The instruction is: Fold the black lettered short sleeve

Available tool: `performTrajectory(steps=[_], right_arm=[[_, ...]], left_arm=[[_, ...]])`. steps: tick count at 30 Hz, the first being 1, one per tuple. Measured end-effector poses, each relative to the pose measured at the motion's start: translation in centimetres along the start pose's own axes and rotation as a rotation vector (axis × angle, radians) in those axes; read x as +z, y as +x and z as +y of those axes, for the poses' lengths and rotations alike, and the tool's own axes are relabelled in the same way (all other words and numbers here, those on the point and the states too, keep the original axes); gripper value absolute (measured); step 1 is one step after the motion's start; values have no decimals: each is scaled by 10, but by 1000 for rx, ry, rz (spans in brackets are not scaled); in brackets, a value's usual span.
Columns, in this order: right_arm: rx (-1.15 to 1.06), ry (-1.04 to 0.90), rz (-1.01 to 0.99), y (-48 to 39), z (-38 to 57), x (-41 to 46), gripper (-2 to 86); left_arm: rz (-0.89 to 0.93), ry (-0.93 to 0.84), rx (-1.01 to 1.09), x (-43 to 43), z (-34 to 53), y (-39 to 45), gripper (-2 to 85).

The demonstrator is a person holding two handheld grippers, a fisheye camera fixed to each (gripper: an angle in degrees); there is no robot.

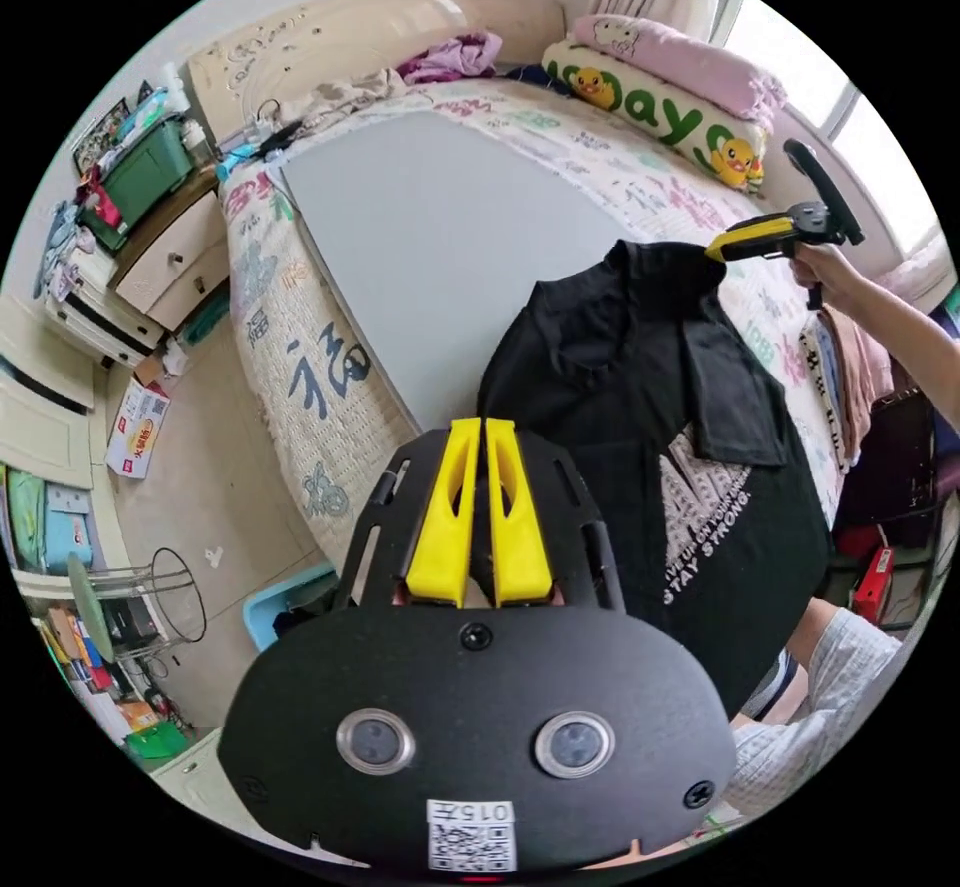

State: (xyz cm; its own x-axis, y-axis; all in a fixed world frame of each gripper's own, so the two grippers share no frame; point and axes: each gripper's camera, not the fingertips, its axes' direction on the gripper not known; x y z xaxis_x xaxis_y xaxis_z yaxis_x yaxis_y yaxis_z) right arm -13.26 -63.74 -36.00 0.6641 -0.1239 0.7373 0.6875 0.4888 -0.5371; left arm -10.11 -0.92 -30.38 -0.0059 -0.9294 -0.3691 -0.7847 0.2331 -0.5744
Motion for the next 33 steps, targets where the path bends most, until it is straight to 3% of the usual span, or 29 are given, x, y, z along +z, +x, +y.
performTrajectory(steps=[4, 7, 14, 19, 26, 33], right_arm=[[-45, 141, -147, 4, 105, -72, -2], [-57, 145, -270, 2, 203, -107, -2], [53, -245, -448, -28, 407, -37, -4], [104, -376, -401, -24, 454, 15, -4], [144, -223, -441, 20, 458, -30, 28], [59, -132, -496, 46, 446, -63, 25]], left_arm=[[72, 125, -9, -67, 78, 36, -6], [170, 148, -43, -106, 163, 73, -7], [368, -78, -319, -82, 356, 163, -8], [364, -222, -501, -40, 421, 183, -3], [483, -22, -675, -49, 416, 172, 84], [591, 97, -700, -28, 406, 190, 85]])
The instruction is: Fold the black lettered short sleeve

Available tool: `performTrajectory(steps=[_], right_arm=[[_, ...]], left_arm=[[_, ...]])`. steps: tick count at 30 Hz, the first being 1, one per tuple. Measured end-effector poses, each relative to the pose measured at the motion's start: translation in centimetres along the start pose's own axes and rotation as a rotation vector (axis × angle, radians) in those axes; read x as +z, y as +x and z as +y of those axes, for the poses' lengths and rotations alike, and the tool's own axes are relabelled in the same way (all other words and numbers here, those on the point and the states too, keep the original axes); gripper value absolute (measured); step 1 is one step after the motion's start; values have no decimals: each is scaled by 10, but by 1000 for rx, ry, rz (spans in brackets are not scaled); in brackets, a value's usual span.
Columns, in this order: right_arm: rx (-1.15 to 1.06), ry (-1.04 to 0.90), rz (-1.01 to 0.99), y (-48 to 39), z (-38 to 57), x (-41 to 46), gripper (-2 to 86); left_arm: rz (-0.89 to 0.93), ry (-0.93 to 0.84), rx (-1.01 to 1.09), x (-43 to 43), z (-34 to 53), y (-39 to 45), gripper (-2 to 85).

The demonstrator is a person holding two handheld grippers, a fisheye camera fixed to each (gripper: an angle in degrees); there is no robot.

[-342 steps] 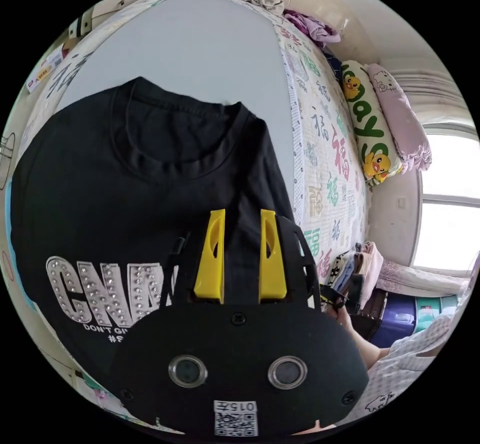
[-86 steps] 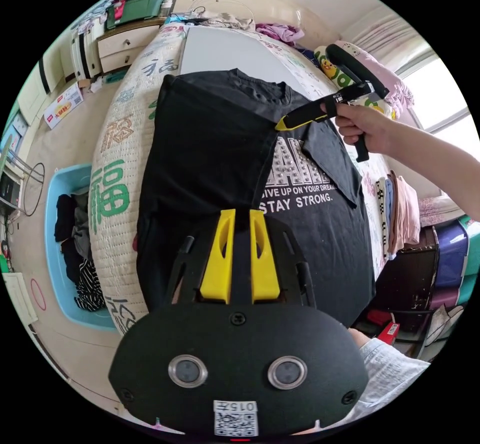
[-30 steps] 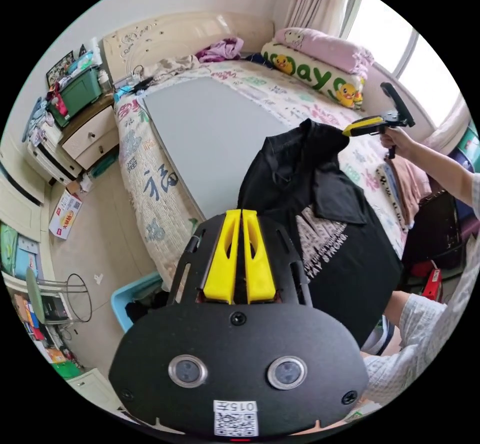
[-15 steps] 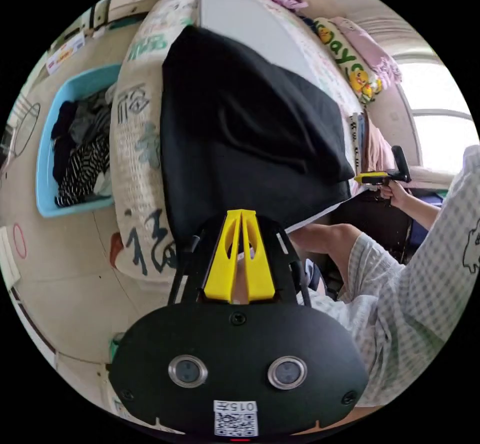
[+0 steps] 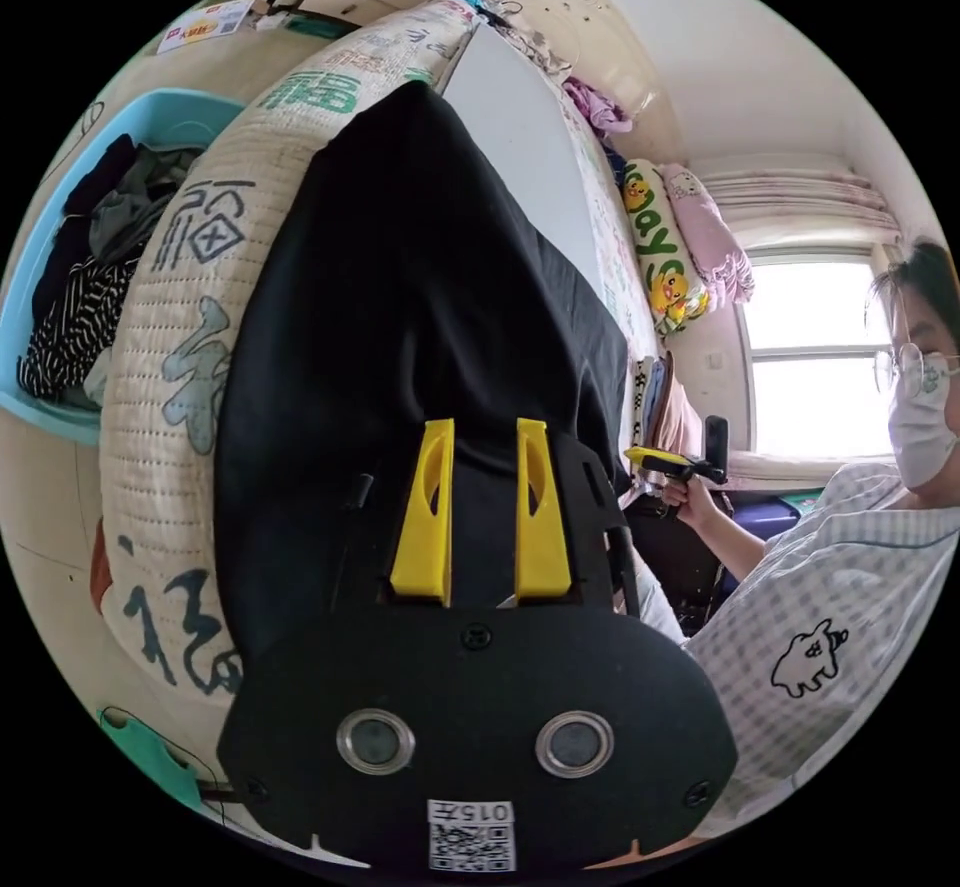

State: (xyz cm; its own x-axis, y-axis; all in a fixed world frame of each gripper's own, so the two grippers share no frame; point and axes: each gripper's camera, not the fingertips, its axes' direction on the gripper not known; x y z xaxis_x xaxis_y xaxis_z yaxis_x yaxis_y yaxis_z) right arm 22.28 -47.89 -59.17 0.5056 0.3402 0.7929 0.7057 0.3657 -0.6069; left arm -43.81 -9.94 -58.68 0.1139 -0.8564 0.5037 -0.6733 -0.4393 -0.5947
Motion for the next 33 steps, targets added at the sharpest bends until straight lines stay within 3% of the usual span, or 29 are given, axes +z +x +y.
performTrajectory(steps=[3, 10, 12, 17, 22, 28, 33], right_arm=[[-42, -131, 143, -1, -9, -5, 3], [-183, -216, 175, -27, 3, -57, -6], [-178, -184, 210, -37, 18, -73, -6], [71, 42, 342, -92, 87, -126, -6], [308, 328, 296, -166, 162, -153, -6], [426, 340, 505, -242, 218, -159, -9], [440, 412, 547, -285, 268, -197, -9]], left_arm=[[-87, 11, 91, 6, 9, 20, 64], [-414, 53, 331, 24, 51, 81, 10], [-454, 107, 334, 25, 73, 91, 5], [-507, 221, 305, 16, 125, 137, 25], [-336, 265, 162, 40, 177, 189, 9], [-515, 221, 162, 89, 227, 247, -2], [-505, 160, 128, 111, 249, 264, -3]])
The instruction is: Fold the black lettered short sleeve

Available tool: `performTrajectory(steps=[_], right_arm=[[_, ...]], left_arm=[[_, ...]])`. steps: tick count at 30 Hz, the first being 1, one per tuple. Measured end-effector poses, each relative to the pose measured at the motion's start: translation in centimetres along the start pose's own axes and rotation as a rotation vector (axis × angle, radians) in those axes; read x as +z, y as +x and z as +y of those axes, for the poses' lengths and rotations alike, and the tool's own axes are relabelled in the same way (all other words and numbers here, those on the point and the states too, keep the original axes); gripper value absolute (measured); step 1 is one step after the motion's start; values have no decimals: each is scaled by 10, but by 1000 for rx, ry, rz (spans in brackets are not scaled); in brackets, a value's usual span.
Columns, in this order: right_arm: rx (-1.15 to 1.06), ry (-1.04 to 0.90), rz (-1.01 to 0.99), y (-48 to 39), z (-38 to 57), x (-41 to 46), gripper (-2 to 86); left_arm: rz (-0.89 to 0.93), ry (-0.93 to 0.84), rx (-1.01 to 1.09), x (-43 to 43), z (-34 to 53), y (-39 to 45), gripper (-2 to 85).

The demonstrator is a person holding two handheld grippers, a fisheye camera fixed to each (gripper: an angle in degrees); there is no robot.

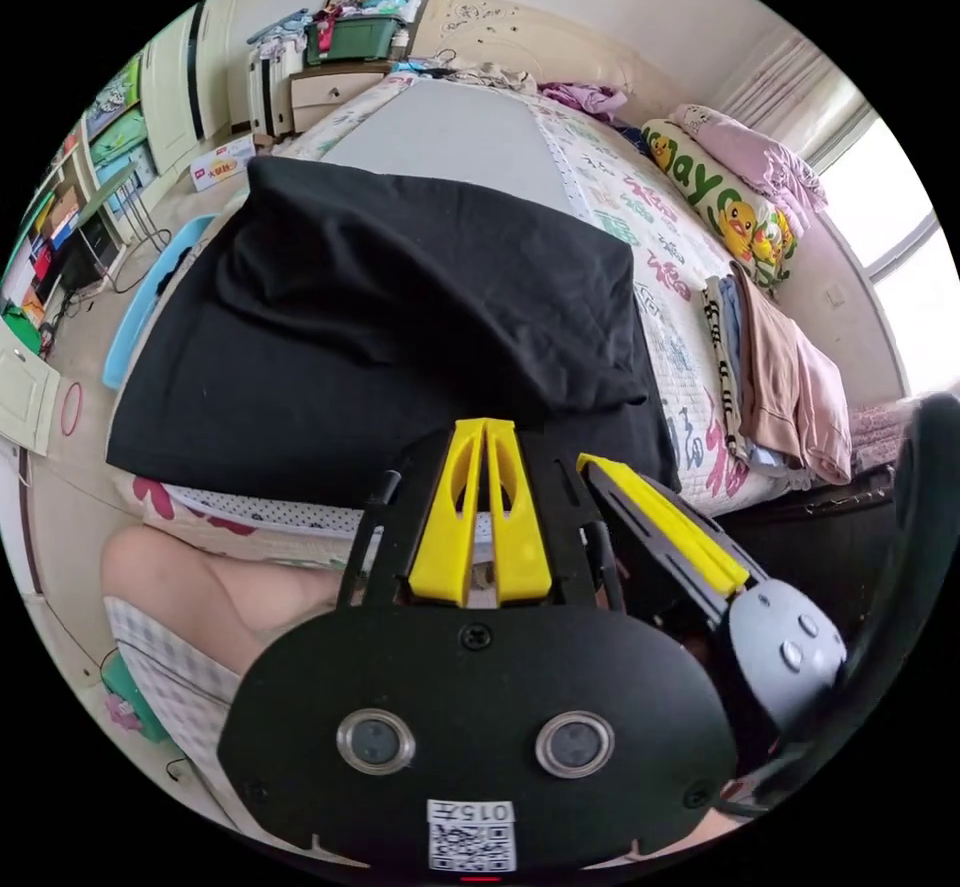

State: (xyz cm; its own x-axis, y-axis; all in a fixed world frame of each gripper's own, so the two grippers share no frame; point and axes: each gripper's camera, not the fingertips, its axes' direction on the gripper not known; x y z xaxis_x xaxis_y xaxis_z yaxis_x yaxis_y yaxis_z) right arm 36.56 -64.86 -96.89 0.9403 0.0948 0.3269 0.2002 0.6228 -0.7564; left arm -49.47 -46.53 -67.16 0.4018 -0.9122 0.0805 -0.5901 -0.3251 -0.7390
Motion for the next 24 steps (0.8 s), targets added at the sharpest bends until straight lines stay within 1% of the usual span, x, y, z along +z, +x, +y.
performTrajectory(steps=[1, 5, 7, 9, 12, 14, 18, 20, 22, 24], right_arm=[[-7, 23, 3, 4, 7, -18, -9], [20, 110, 18, 18, 24, -83, -9], [28, 123, 62, 22, 30, -107, -9], [18, 132, 74, 25, 36, -130, -9], [23, 137, 144, 29, 45, -164, -9], [25, 179, 226, 31, 52, -189, -9], [55, 217, 335, 33, 59, -223, -10], [15, 261, 390, 30, 61, -249, -10], [44, 286, 372, 31, 61, -267, -9], [116, 298, 303, 36, 60, -285, -8]], left_arm=[[9, -5, 4, -1, 1, 2, -3], [50, 75, 18, -19, 16, 14, -4], [75, 93, 0, -27, 21, 15, -5], [140, 108, -9, -34, 28, 14, -6], [111, 98, -30, -41, 36, 16, -7], [96, 88, 18, -44, 41, 20, -7], [213, 111, 62, -57, 52, 15, -8], [291, 121, 55, -62, 56, 7, -8], [361, 130, 6, -66, 59, -7, -8], [415, 157, -43, -75, 62, -28, -8]])
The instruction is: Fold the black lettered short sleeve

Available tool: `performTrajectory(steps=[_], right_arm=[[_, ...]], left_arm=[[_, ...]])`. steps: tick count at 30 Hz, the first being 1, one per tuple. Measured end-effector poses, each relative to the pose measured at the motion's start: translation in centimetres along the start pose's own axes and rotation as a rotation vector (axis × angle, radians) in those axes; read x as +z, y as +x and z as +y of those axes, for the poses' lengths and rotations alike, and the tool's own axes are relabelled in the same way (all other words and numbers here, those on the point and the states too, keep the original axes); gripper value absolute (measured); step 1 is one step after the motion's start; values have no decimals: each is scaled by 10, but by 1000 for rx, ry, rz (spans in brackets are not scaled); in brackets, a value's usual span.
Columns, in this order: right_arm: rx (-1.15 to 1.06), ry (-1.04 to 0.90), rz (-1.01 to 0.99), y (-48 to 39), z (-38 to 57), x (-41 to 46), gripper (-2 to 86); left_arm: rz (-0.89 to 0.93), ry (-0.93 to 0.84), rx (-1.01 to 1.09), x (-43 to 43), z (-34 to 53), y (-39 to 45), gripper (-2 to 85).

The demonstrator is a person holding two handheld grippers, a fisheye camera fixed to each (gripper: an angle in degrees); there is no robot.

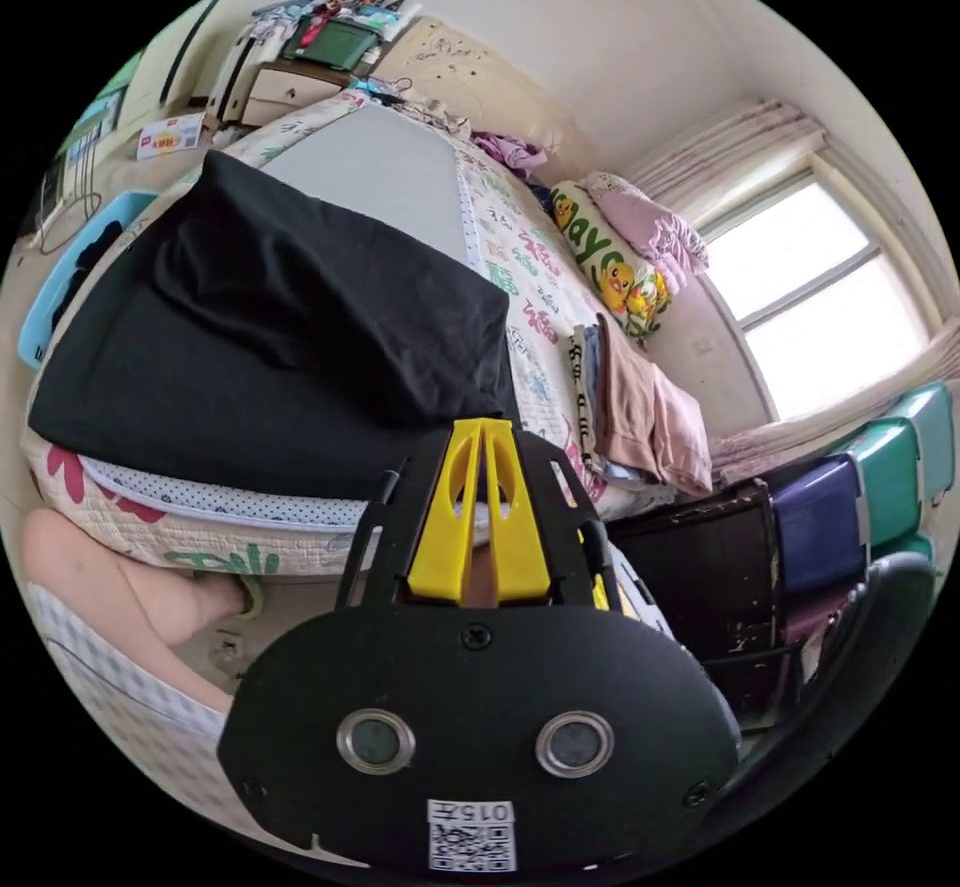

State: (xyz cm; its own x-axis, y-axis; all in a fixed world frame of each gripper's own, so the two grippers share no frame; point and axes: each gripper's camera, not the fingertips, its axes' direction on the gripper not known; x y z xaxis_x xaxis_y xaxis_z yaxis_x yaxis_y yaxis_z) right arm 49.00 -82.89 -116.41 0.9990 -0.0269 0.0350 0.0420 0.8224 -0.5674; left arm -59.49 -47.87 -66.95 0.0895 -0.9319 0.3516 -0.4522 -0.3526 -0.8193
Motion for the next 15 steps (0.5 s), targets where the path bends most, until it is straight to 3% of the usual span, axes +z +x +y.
performTrajectory(steps=[8, 10, 15], right_arm=[[-285, -80, -336, 28, -38, -29, -5], [-282, -85, -344, 34, -43, -32, -5], [-286, -40, -232, 49, -53, -50, -6]], left_arm=[[271, 115, -106, -33, 18, -44, -8], [232, 119, -112, -38, 21, -49, -8], [337, 116, -109, -43, 31, -61, -9]])
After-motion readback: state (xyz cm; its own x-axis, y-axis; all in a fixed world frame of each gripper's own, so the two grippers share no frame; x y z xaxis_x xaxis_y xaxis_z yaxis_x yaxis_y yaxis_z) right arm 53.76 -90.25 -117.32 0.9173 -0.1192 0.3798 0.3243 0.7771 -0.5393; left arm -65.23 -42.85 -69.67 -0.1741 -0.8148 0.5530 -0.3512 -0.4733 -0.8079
